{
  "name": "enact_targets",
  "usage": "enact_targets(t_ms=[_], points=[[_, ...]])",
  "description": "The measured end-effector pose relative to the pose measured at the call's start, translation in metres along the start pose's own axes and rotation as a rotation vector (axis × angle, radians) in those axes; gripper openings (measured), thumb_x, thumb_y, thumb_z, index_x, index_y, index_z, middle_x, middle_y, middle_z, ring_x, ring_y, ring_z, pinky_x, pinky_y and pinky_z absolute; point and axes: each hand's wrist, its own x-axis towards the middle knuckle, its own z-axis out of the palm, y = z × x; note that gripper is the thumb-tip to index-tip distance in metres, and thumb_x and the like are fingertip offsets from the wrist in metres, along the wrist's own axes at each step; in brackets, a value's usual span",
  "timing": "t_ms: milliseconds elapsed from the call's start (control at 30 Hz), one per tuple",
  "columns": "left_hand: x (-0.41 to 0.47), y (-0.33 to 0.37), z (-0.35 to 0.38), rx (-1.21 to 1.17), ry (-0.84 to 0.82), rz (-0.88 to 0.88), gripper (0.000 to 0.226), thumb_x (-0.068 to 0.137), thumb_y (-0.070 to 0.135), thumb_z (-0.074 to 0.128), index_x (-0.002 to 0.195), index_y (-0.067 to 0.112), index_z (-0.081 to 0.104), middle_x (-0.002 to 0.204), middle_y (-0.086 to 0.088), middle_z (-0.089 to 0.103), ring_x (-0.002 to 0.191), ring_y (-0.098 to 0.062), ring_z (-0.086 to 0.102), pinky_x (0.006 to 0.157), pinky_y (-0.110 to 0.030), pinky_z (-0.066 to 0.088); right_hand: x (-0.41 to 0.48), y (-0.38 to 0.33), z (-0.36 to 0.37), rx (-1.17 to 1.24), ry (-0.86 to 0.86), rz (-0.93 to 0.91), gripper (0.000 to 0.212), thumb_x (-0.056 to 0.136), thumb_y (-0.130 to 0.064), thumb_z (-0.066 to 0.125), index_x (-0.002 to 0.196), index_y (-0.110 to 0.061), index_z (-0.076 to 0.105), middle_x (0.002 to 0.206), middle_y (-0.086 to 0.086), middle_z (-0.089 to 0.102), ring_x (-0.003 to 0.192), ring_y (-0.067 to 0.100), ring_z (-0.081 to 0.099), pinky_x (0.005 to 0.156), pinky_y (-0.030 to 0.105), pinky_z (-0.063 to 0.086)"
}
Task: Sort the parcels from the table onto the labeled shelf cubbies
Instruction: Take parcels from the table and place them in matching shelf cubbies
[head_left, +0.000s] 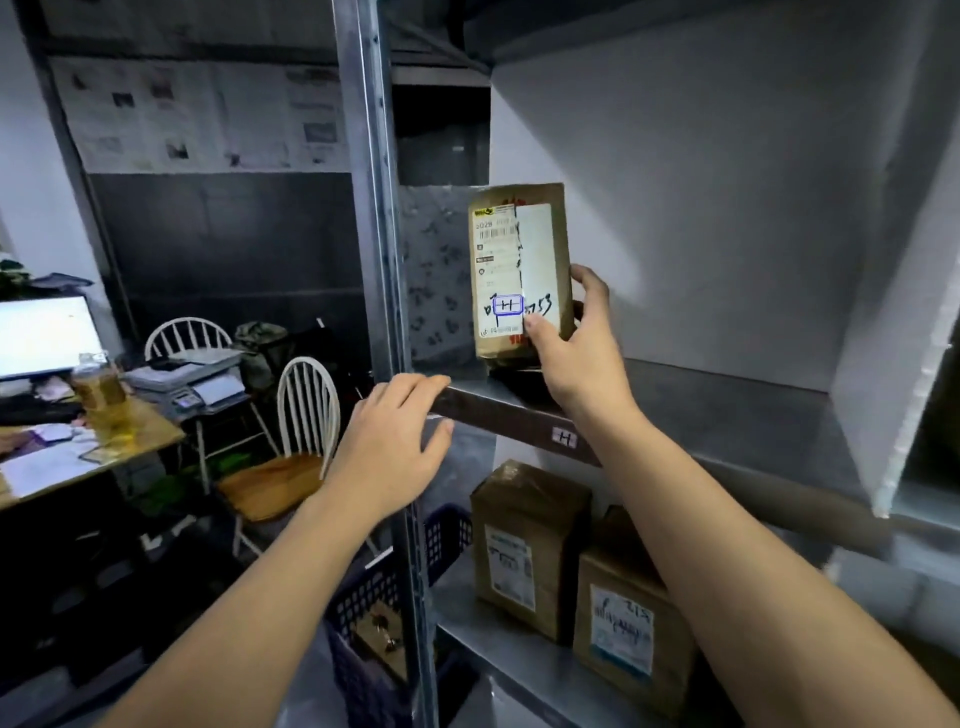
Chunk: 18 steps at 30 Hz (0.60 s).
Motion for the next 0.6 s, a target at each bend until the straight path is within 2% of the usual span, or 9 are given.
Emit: enact_targets(t_ms=[100, 233, 367, 500, 600], points=[[0.010, -0.020, 0.008, -0.012, -0.023, 0.053, 0.048, 0.095, 0.037, 0.051, 0.139, 0.021, 0.046, 0.134, 0.002, 0.051, 0.124, -0.019, 0.046, 0.104, -0.042, 0.040, 0.001, 0.005, 0.010, -0.098, 0.025, -0.009, 0.069, 0.096, -0.024, 0.065, 0.148, -0.041, 0.022, 0.147, -0.006, 0.051, 0.122, 0.009, 0.054, 0.094, 0.031, 0.053], [0.019, -0.040, 0.012, -0.061, -0.031, 0.125, 0.047, 0.094, 0.037, 0.052, 0.138, 0.023, 0.047, 0.133, 0.004, 0.051, 0.122, -0.018, 0.046, 0.103, -0.040, 0.040, 0.006, 0.008, 0.020, -0.162, 0.033, 0.082, 0.083, 0.093, -0.027, 0.070, 0.149, -0.047, 0.014, 0.140, -0.005, 0.055, 0.106, 0.005, 0.052, 0.073, 0.017, 0.047], [0.025, -0.056, 0.015, -0.109, -0.043, 0.184, 0.048, 0.094, 0.036, 0.053, 0.139, 0.022, 0.046, 0.132, 0.004, 0.051, 0.121, -0.017, 0.046, 0.103, -0.040, 0.041, 0.009, 0.006, 0.031, -0.300, 0.065, 0.111, 0.095, 0.087, -0.026, 0.077, 0.152, -0.044, 0.011, 0.141, 0.000, 0.056, 0.118, 0.016, 0.056, 0.086, 0.033, 0.048], [0.026, -0.064, 0.019, -0.170, -0.049, 0.237, 0.047, 0.094, 0.035, 0.053, 0.138, 0.022, 0.047, 0.131, 0.004, 0.051, 0.120, -0.016, 0.046, 0.103, -0.038, 0.041, 0.016, 0.004, 0.042, -0.370, 0.067, 0.149, 0.097, 0.083, -0.022, 0.080, 0.151, -0.039, 0.014, 0.140, 0.002, 0.057, 0.125, 0.025, 0.057, 0.097, 0.045, 0.051], [0.025, -0.069, 0.022, -0.197, -0.071, 0.255, 0.047, 0.094, 0.035, 0.053, 0.138, 0.023, 0.047, 0.132, 0.005, 0.051, 0.122, -0.016, 0.045, 0.104, -0.037, 0.039, 0.020, 0.005, 0.052, -0.423, 0.085, 0.152, 0.094, 0.083, -0.022, 0.080, 0.152, -0.034, 0.017, 0.140, 0.005, 0.056, 0.128, 0.027, 0.054, 0.098, 0.043, 0.050]])
